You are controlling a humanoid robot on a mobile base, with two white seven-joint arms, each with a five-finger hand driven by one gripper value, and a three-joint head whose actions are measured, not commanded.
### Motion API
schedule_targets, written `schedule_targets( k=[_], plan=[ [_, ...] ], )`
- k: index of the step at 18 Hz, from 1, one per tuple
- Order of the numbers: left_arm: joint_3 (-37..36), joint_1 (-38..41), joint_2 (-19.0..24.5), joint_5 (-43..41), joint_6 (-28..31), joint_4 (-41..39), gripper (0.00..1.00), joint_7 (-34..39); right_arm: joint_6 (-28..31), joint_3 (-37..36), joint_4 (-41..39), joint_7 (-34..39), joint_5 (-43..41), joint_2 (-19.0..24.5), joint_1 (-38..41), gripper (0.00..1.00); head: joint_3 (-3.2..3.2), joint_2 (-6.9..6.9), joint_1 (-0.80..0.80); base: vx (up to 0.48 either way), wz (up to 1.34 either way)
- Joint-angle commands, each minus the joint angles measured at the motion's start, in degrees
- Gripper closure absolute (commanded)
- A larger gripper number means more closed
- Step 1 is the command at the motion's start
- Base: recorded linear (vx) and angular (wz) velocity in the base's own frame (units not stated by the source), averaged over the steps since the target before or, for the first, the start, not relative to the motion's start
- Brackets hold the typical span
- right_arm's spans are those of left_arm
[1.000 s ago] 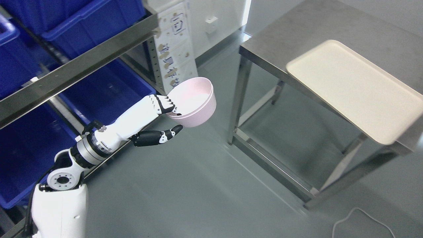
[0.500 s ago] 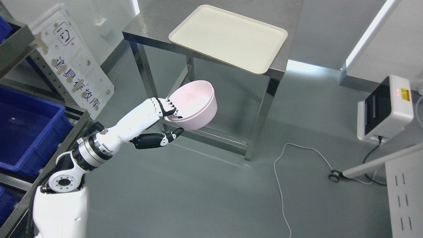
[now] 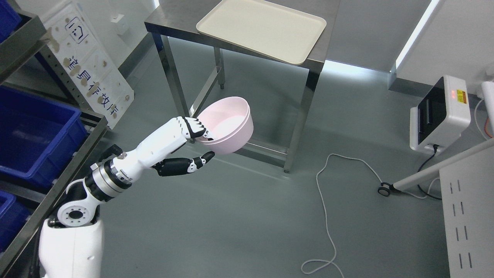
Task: Stack pink IKEA bowls on left shelf middle
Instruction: 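Hold the stacked bowls in the left hand while turning toward the shelf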
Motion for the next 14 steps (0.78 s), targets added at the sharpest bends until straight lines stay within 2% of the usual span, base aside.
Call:
schedule_targets(
  k=[1,7,14],
  plan=[
    [0.0,0.2,-0.1,0.0,0.0,0.1,0.97,0.1,-0.1,-0.7,-1.9,0.0,0.0,-1.0,1.7,0.0,0.0,0.0,0.0,-0.208,0.22],
    [0.8,0.7,-0.2,0.0,0.0,0.1,0.97,0.2,0.0,-0.6,-1.9,0.0,0.0,-1.0,1.7,0.0,0.0,0.0,0.0,-0.222,0.59],
    [1.3,1.2,-0.2,0.0,0.0,0.1,0.97,0.3,0.0,-0.7,-1.9,0.0,0.0,-1.0,1.7,0.0,0.0,0.0,0.0,-0.194,1.41]
  ],
)
